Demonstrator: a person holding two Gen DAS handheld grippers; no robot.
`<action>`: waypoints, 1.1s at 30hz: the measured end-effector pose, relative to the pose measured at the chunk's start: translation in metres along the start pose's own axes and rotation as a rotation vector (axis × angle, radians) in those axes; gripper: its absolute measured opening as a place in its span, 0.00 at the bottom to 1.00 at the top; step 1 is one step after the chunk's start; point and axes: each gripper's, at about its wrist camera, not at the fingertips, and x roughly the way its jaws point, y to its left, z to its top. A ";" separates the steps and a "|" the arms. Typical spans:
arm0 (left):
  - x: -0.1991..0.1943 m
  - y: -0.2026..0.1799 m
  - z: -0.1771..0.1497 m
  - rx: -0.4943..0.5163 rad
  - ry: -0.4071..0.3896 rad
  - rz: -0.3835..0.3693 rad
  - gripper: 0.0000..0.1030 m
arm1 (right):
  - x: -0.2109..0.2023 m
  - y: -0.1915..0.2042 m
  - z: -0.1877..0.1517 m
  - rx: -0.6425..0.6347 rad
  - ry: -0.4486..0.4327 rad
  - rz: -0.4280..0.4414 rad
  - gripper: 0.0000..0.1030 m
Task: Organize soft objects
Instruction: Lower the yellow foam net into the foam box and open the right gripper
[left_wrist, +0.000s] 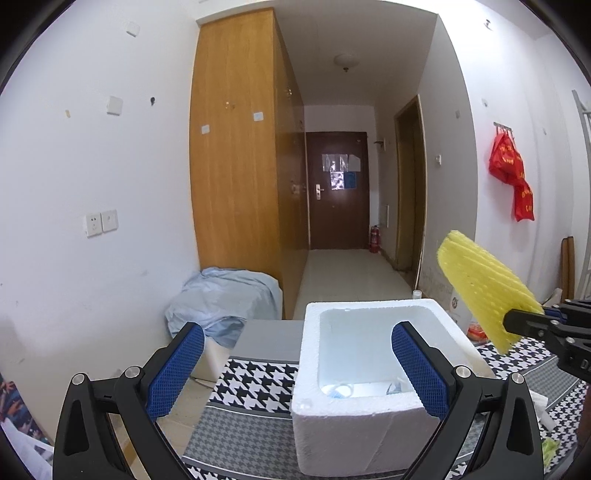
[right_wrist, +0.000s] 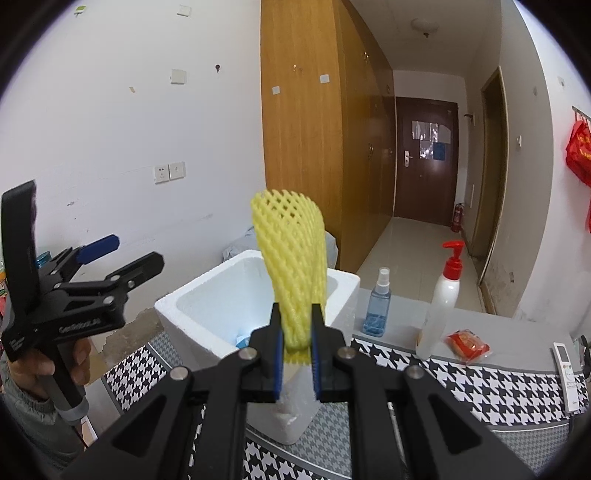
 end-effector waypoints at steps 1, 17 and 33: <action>-0.001 0.001 0.000 0.002 0.001 0.001 0.99 | 0.002 0.001 0.001 -0.003 0.005 -0.001 0.15; -0.013 0.020 -0.008 -0.022 0.013 0.060 0.99 | 0.025 0.021 0.014 -0.030 0.048 0.077 0.15; -0.024 0.038 -0.012 -0.065 0.006 0.085 0.99 | 0.044 0.020 0.018 0.016 0.088 0.088 0.80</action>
